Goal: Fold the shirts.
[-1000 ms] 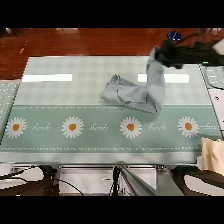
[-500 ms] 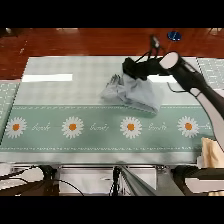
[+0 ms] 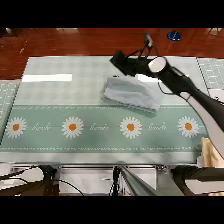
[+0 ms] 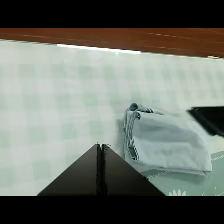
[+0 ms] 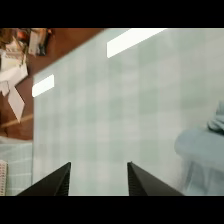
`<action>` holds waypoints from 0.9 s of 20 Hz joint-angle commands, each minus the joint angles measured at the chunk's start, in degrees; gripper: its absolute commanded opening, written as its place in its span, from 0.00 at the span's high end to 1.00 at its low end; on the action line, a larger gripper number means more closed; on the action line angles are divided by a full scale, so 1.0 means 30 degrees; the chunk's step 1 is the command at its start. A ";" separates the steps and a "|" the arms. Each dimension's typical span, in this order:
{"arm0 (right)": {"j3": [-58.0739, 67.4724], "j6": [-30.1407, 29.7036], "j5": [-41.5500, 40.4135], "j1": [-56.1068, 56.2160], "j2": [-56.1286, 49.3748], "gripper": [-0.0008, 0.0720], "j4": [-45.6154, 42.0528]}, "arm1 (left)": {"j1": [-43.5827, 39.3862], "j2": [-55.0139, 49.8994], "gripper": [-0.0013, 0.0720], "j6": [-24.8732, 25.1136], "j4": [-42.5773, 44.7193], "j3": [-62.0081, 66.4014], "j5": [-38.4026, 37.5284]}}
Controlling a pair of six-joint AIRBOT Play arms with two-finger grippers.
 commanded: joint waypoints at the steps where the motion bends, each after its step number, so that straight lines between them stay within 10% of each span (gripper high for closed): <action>1: 0.0022 -0.0991 0.0262 -0.1821 0.2200 0.40 -0.0772 | -0.0007 -0.0015 0.95 0.0007 0.0022 -0.0291 0.0022; 7: -0.0029 -0.0262 1.4739 -1.0557 0.6936 0.40 -1.3806 | -0.0189 -0.0379 0.89 0.0204 0.0583 -0.0291 -0.0481; 9: -0.0918 -0.1275 1.8527 -1.2954 0.6870 0.39 -1.6961 | -0.0925 -0.0707 0.65 0.0204 0.0605 -0.0291 -0.0998; 13: -0.5661 -0.3177 1.5883 -1.6138 0.6870 0.20 -0.9406 | -0.2878 -0.1231 0.51 0.0124 0.2980 -0.0291 -0.1013; 18: -1.0608 -0.5486 1.1730 -1.5992 0.5027 0.19 -0.2528 | -0.3869 -0.1654 0.52 -0.0605 0.5289 -0.0291 -0.1639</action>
